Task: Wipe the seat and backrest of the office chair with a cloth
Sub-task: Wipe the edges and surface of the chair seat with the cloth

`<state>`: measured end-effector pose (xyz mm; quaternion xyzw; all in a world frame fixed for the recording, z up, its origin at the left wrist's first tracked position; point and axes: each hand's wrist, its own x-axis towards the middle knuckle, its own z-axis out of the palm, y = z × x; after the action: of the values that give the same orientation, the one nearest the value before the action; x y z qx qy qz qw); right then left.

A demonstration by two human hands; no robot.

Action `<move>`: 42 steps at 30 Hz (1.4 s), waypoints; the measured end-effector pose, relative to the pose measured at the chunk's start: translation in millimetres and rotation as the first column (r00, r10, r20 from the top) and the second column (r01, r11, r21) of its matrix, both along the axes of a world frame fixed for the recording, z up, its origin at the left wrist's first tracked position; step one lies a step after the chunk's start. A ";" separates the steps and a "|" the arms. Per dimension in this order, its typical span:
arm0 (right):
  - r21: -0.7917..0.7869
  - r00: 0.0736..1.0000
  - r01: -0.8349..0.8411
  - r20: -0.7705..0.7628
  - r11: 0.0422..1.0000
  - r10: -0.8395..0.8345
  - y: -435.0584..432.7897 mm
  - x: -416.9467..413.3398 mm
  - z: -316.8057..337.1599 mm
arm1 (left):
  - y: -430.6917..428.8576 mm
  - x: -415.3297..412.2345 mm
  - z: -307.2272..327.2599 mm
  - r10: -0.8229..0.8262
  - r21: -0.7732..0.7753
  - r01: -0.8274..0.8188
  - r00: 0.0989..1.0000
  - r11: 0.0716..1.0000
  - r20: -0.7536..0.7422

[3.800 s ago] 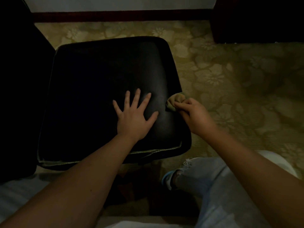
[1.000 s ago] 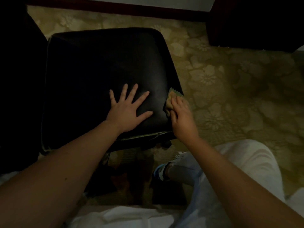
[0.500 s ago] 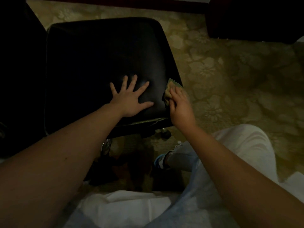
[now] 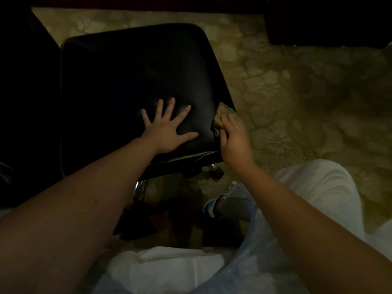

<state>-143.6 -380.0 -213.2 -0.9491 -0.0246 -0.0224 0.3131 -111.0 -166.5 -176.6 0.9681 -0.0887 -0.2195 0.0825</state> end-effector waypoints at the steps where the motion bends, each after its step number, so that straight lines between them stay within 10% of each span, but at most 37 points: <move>1: 0.003 1.000 0.015 0.002 1.000 -0.015 1.3 -8.2 -1.3 | 0.1 -0.3 -0.6 -0.002 0.000 0.002 1.000 1.000 0.005; 42: 0.069 0.997 0.035 0.071 0.997 -0.040 -5.1 -24.6 -10.5 | -2.8 0.3 -8.3 0.004 -0.012 -0.003 0.997 1.000 0.074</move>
<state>-168.2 -385.2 -223.7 -0.9369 -0.0175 -0.0634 0.3433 -110.7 -169.3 -184.9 0.9751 -0.0915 -0.1831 0.0854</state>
